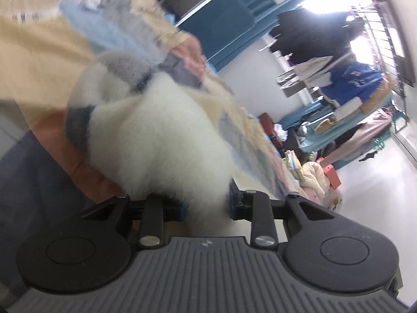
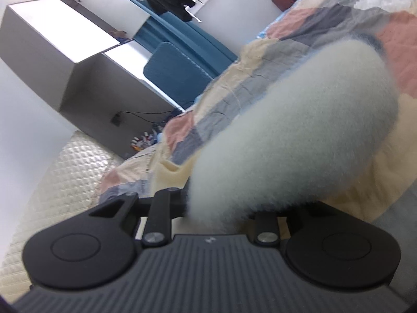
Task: Fold large clothes
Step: 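Lift the sweater edge with both grippers and fold it over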
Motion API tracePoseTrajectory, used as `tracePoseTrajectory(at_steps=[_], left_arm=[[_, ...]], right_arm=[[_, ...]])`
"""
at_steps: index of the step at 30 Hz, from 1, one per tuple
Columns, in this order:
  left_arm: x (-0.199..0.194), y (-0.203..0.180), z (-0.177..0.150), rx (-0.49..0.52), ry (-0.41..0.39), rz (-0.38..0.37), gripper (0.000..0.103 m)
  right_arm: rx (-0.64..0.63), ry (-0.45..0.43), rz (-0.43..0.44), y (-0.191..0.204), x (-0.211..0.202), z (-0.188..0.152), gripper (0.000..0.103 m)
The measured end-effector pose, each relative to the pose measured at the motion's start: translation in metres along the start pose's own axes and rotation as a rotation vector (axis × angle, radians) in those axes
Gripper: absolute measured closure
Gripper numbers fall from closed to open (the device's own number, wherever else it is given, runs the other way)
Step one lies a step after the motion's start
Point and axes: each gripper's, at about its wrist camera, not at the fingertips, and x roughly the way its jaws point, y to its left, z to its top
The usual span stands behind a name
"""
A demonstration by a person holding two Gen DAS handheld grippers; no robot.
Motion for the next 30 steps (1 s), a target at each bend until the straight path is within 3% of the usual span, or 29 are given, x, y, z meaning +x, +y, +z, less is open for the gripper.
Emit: tracePoseTrajectory(at_steps=[7,12,14,18,30], left_arm=[[-0.058,-0.015,-0.031,0.035,-0.005,-0.058,0.07],[-0.064,0.002,-0.052,-0.02,0.031,-0.044,0.068],[-0.06,0.005,-0.049,-0.043,0.053,-0.039,0.064],[-0.052,0.001,-0.039,-0.026,0.078,-0.076,0.044],[-0.004,-0.03,0.02,0.011,0.108,-0.073,0.043]], right_arm=[[-0.015,0.017,0.031,0.009,-0.053,0.002,0.071],[-0.004,0.069,0.013,0.003,-0.057,-0.001,0.07],[-0.002,0.091,0.011,0.001,-0.053,-0.002,0.068],[0.017,0.102,0.034,-0.001,-0.051,0.004,0.064],[0.082,0.144,0.039,0.011,-0.011,0.04,0.043]])
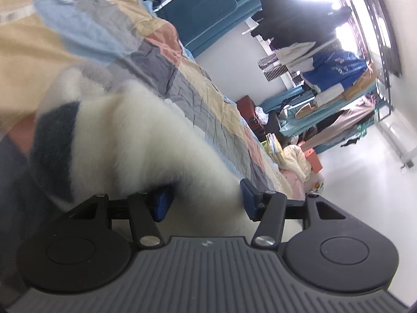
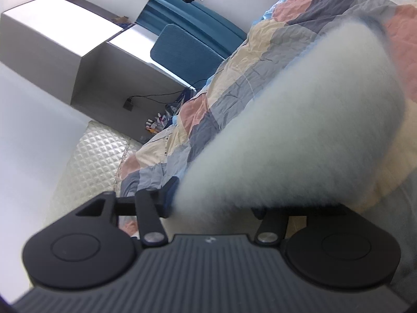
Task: Fold large clothes
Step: 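Lift the sweater edge with both grippers and fold it over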
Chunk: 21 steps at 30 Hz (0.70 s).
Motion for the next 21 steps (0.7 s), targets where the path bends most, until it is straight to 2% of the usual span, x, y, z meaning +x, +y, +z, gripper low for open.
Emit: tracePoseTrajectory(at_steps=[7,12,16,21], left_arm=[[0.059,-0.002,0.043,0.06,0.044,0.03,0.043],[0.111,0.021,0.066,0.049,0.084,0.027,0.043],[0.148,0.048,0.078,0.023,0.102,-0.001,0.043],[0.18,0.07,0.084,0.036,0.108,-0.02,0.041]], right_arm=[[0.058,0.007,-0.027,-0.006,0.042,0.029,0.039],[0.089,0.023,-0.066,-0.024,0.078,0.047,0.039],[0.012,0.022,-0.141,-0.033,0.112,0.052,0.039],[0.0,0.034,-0.183,-0.051,0.151,0.063,0.039]])
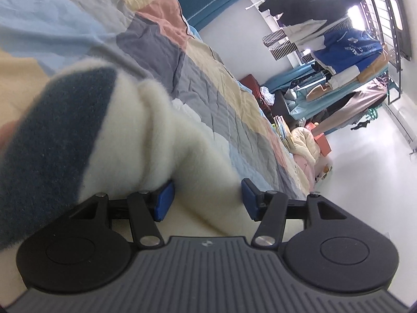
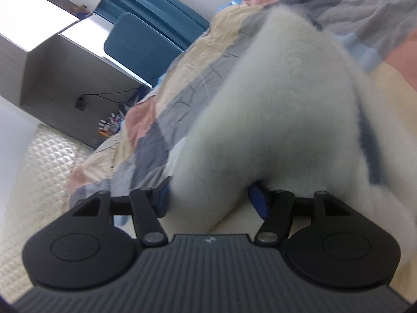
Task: Fold large clothes
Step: 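Lift the sweater edge with both grippers and fold it over, then open both grippers and release the sweater on the quilt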
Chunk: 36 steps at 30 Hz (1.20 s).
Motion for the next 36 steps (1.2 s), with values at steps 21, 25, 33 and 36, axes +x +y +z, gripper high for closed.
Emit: tracePoseTrajectory(at_steps=[21,25,33,36], left_arm=[[0.002,-0.043,-0.021,0.311,-0.004,0.128,0.041],[-0.006,-0.058,-0.035,0.41,-0.008,0.188,0.039],[-0.008,-0.053,-0.035,0.48,-0.061,0.363,0.038],[0.001,-0.044,-0.029,0.479,-0.046,0.37,0.038]], right_arm=[[-0.392,-0.105,-0.068,0.04,-0.021,-0.018,0.029],[-0.563,-0.162,-0.119,0.056,-0.041,-0.038,0.012],[-0.603,-0.164,-0.244,0.044,-0.029,-0.039,0.012],[-0.599,-0.157,-0.265,0.038,-0.011,-0.031,0.012]])
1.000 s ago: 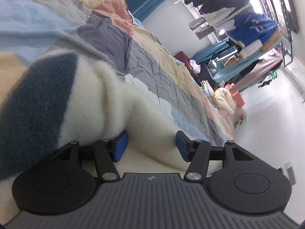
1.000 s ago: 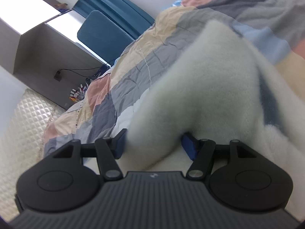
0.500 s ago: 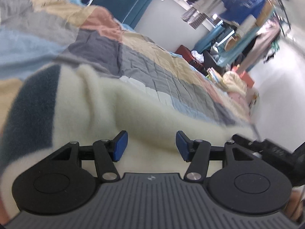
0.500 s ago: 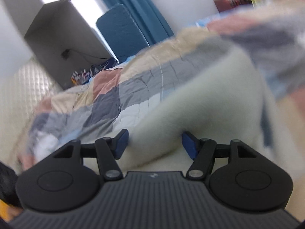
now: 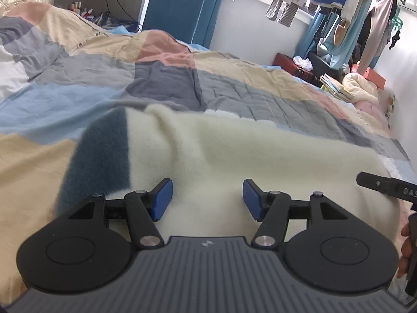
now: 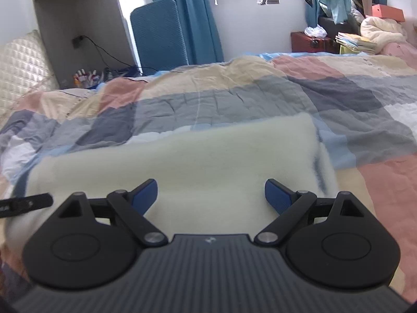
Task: Fold large clothes
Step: 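Open both grippers and release the sweater on the quilt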
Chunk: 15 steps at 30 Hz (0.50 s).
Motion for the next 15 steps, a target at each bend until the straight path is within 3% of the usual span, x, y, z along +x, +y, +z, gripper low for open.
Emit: tracePoseTrajectory(at_steps=[8,15], left_arm=[[0.02,0.006,-0.001,-0.01,-0.009,-0.006,0.038],[-0.003,0.003,-0.004,-0.066,-0.014,-0.016,0.038]], right_arm=[[-0.108,0.024,-0.018,0.011,0.045,-0.008,0.01],[-0.093,0.014,-0.02,0.011,0.037,-0.011,0.011]])
